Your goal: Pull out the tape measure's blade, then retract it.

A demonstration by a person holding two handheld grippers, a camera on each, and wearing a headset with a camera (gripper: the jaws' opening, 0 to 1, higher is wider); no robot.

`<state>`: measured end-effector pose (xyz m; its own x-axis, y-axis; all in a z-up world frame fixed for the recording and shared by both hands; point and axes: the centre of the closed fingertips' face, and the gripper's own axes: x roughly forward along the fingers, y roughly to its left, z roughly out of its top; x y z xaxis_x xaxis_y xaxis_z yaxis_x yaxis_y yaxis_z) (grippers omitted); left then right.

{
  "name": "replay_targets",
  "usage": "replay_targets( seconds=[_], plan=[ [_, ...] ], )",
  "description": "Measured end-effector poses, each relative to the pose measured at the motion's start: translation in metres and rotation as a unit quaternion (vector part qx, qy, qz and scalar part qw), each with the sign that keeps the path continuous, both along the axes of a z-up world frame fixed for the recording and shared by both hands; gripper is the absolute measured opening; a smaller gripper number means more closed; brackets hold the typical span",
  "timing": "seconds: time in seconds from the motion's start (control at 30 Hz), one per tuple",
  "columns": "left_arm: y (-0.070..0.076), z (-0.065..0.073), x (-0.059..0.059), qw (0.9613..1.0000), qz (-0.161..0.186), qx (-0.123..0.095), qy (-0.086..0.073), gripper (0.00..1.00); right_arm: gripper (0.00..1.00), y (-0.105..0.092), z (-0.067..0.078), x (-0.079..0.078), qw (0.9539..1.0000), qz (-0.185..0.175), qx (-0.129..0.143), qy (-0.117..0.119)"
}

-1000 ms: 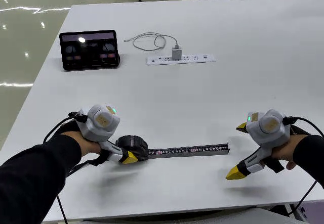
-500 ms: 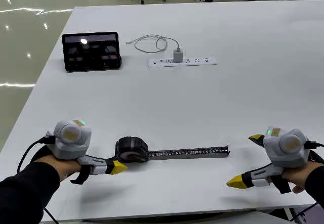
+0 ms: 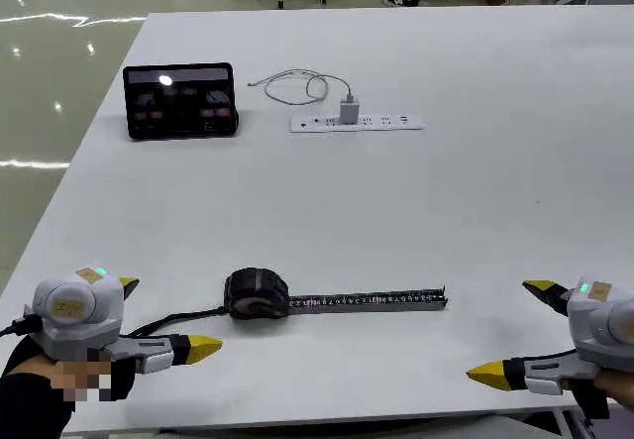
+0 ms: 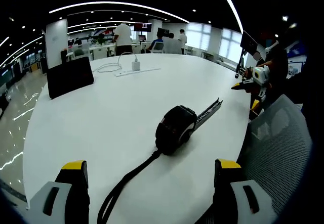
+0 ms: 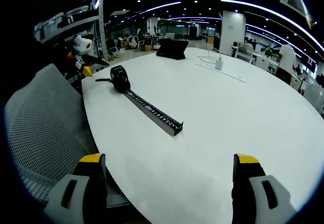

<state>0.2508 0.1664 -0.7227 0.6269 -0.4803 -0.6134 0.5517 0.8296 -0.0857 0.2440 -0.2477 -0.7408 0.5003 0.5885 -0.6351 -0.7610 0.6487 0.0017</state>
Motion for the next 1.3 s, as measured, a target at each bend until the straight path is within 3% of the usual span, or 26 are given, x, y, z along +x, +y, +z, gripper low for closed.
replay_targets(
  seconds=[0.2, 0.37, 0.47, 0.6, 0.7, 0.97, 1.07, 1.2, 1.3],
  plan=[
    [0.003, 0.008, -0.006, 1.0, 0.003, 0.0, -0.01, 1.0, 1.0, -0.017, 0.01, -0.009, 0.9997, -0.022, 0.002, -0.008],
    [0.002, 0.004, -0.009, 0.9999, 0.007, -0.002, -0.009, 1.0, 1.0, -0.025, 0.011, -0.015, 0.9996, -0.028, 0.001, -0.009],
    [0.0, 0.007, -0.009, 0.9998, 0.013, -0.01, -0.013, 1.0, 1.0, -0.021, 0.012, -0.02, 0.9993, -0.036, 0.003, -0.01],
    [0.005, 0.007, -0.009, 0.9997, 0.02, 0.006, -0.011, 1.0, 1.0, -0.019, 0.016, -0.025, 0.9991, -0.039, 0.006, -0.014],
    [0.004, 0.011, -0.009, 0.9996, 0.023, 0.003, -0.015, 1.0, 1.0, -0.021, 0.016, -0.024, 0.999, -0.042, 0.006, -0.014],
    [-0.007, 0.022, -0.006, 0.9996, 0.022, 0.002, -0.02, 1.0, 1.0, -0.019, 0.024, -0.023, 0.9991, -0.035, 0.004, -0.021],
    [-0.016, 0.027, -0.003, 0.9997, 0.019, -0.009, -0.015, 1.0, 1.0, -0.023, 0.023, -0.018, 0.9987, -0.036, -0.022, -0.03],
    [-0.026, 0.031, 0.004, 0.9996, 0.025, -0.01, -0.011, 1.0, 1.0, -0.022, 0.021, -0.02, 0.999, -0.022, -0.037, -0.015],
    [-0.03, 0.034, 0.011, 0.998, 0.063, -0.012, 0.004, 1.0, 1.0, -0.022, 0.022, -0.017, 0.9989, -0.012, -0.042, -0.015]
  ],
)
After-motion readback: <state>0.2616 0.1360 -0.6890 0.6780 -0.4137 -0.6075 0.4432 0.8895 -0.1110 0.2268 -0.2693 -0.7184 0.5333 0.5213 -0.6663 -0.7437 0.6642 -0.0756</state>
